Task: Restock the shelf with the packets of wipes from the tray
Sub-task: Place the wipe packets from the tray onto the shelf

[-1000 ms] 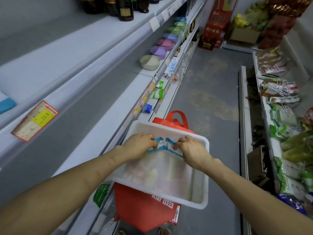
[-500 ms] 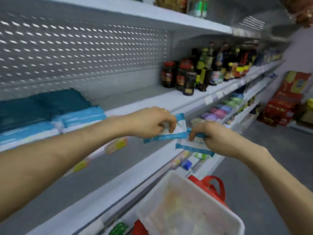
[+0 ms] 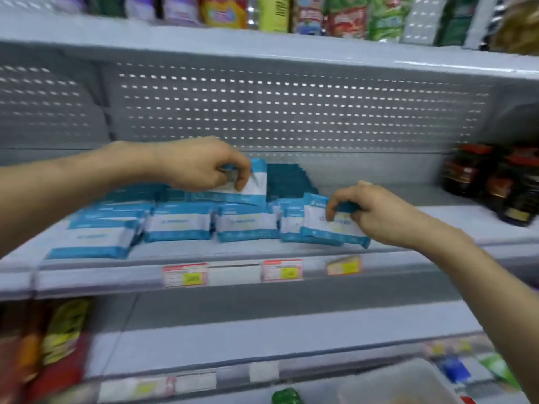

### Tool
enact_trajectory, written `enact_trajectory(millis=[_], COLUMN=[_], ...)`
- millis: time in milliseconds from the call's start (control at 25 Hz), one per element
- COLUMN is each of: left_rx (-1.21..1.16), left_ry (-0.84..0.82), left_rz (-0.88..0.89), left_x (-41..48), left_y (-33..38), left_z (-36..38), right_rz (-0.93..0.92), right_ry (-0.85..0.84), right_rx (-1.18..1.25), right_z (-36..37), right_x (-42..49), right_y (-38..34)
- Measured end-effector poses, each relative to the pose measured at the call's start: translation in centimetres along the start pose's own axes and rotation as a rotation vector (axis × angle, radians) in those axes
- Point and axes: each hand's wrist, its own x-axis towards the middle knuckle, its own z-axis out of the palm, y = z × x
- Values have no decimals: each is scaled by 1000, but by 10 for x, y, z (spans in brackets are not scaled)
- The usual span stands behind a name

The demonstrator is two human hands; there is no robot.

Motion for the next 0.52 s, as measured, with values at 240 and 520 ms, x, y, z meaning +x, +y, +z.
enact_trajectory(millis=[240,520], left_rx=[-4,-24], left_ry=[29,17], left_rz=[-185,-220], left_x=[-81,-114], left_y=[-71,-112], left_z=[4,13], right_rz=[-137,-247], right_ry=[-79,-205], right_rx=[132,144], right_z=[41,104], right_x=[62,115], right_y=[-55,-73])
